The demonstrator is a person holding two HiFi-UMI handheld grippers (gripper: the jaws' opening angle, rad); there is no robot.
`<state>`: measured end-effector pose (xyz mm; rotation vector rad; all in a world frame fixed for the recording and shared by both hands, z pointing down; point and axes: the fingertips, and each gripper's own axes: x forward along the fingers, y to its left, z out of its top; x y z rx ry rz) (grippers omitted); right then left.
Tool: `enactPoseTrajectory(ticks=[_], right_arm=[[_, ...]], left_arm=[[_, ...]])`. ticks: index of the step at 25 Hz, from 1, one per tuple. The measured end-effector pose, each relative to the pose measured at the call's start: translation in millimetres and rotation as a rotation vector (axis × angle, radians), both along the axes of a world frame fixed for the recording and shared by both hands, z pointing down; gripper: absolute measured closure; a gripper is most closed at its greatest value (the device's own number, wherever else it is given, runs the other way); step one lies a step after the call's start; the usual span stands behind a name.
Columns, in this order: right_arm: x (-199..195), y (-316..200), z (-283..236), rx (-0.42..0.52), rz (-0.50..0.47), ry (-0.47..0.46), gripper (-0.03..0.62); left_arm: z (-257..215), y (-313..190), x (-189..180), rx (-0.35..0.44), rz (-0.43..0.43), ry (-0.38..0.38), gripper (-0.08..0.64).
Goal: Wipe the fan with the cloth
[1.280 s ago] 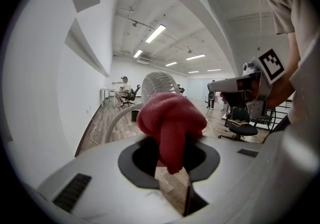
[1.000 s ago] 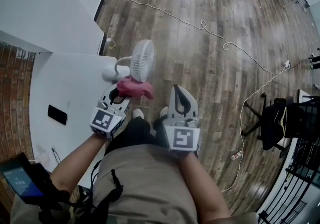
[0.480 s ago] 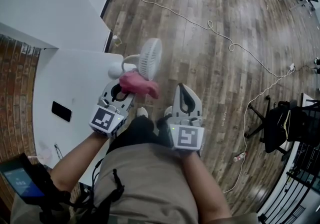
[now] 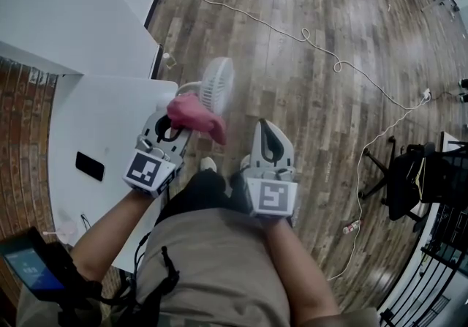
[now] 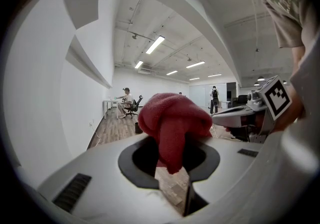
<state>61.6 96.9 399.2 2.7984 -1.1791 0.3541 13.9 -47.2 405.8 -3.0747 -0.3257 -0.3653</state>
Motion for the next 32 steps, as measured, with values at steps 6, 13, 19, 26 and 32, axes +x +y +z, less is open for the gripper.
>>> enactPoseTrajectory(ticks=[6,13,19,26,32], right_arm=[[4.6,2.9,-0.2,0.006,0.019,-0.003,0.594],[8.0,6.5,-0.3,0.011,0.031,-0.006,0.594],[11.4,10.2,-0.2,0.016,0.042,-0.008,0.594],[15.5,10.2,-0.2,0.023,0.056,-0.011,0.594],[18.7,3.7,-6.5,0.019,0.048,0.023,0.594]], left_arm=[[-3.8,-11.4,5.7,-0.002,-0.031,0.005,0.474],[-15.6,-18.3,20.6,0.007,-0.042,0.018,0.474],[-20.6,-18.2,31.7,0.017,-0.035,0.010,0.474],[-26.1,-19.0,39.8,0.031,-0.009,0.014,0.474],[-32.9,-16.7,49.1,-0.011,-0.001,0.015,0.474]])
